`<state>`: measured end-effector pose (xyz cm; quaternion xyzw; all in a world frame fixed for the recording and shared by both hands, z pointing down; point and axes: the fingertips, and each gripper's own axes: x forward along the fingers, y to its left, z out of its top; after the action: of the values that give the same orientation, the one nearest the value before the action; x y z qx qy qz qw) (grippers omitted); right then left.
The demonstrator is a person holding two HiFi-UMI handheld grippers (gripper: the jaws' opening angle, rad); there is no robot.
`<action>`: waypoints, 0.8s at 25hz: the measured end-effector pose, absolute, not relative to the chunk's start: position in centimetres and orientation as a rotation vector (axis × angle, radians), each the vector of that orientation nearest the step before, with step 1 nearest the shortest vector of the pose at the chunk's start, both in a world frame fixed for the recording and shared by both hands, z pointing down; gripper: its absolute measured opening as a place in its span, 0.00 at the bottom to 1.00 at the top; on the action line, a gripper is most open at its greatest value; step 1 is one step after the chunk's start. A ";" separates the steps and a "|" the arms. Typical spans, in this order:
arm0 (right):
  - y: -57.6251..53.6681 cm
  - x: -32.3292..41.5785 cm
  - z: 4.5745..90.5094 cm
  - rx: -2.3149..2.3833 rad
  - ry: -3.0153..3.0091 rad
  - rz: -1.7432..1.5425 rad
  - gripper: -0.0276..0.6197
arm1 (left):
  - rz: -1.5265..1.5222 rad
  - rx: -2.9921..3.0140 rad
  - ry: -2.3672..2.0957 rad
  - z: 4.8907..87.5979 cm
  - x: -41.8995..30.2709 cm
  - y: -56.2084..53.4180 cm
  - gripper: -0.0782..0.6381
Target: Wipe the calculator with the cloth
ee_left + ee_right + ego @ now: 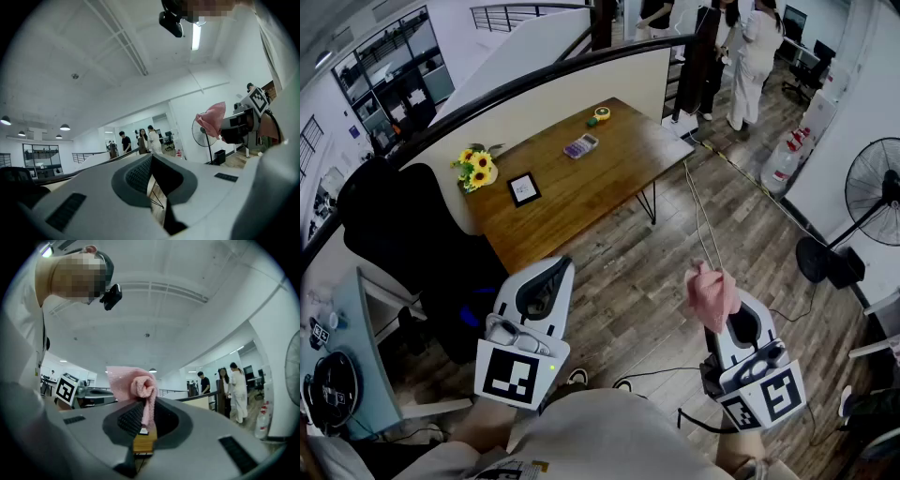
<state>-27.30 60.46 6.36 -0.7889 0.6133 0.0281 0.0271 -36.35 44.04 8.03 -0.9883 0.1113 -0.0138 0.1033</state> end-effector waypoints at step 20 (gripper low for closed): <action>63.9 -24.2 7.7 -2.336 1.943 0.050 0.11 | 0.012 -2.952 0.413 7.8 -34.8 48.1 0.65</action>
<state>-24.16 63.91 7.75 -0.7677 0.6386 0.0163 0.0511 -34.80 48.11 7.77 -0.9871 0.1382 0.0040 0.0806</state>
